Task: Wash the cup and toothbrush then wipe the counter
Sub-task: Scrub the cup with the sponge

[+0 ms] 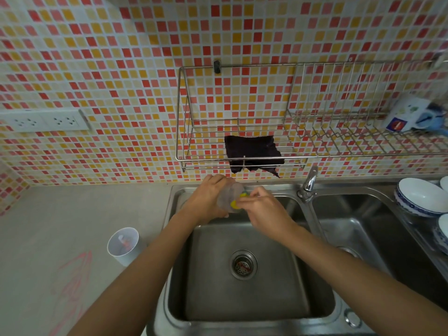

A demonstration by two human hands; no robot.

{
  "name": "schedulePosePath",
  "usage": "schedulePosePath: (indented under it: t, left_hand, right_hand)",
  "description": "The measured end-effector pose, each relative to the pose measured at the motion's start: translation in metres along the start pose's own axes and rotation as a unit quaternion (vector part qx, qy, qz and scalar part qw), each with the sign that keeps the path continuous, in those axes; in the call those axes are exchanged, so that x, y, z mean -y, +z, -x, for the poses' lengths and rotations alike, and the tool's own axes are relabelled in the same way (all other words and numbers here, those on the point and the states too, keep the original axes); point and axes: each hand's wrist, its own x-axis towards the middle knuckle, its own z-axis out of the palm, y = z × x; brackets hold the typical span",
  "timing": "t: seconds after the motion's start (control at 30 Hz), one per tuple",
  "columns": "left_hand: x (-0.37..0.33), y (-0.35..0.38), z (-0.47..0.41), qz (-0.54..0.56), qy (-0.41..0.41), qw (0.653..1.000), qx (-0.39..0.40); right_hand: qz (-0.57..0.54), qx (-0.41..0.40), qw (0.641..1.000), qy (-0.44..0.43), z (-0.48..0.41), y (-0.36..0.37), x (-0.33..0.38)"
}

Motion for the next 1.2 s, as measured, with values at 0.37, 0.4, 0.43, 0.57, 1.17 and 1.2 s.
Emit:
schedulePosePath:
  t: [0.37,0.4,0.43,0.57,1.17,1.2]
  left_hand:
    - [0.002,-0.004,0.000,0.053,-0.018,0.997,0.054]
    - [0.004,-0.004,0.001,0.064,-0.025,0.996,0.061]
    - [0.004,-0.003,0.001,0.075,-0.030,0.995,0.063]
    - [0.000,-0.001,0.002,0.136,-0.045,0.989,0.038]
    - [-0.001,-0.003,0.000,0.010,0.002,1.000,-0.024]
    - [0.000,-0.004,0.000,0.008,0.003,1.000,-0.015]
  right_hand:
    - [0.056,-0.037,0.991,-0.117,0.004,-0.005,-0.015]
    - [0.054,-0.040,0.990,-0.125,0.006,-0.002,-0.016]
    - [0.056,-0.042,0.989,-0.130,0.007,-0.001,-0.017]
    - [0.042,-0.067,0.991,-0.112,0.008,-0.005,-0.015]
    - [0.116,-0.063,0.988,-0.080,0.000,-0.016,-0.008]
    - [0.078,-0.069,0.992,-0.072,0.003,-0.011,-0.004]
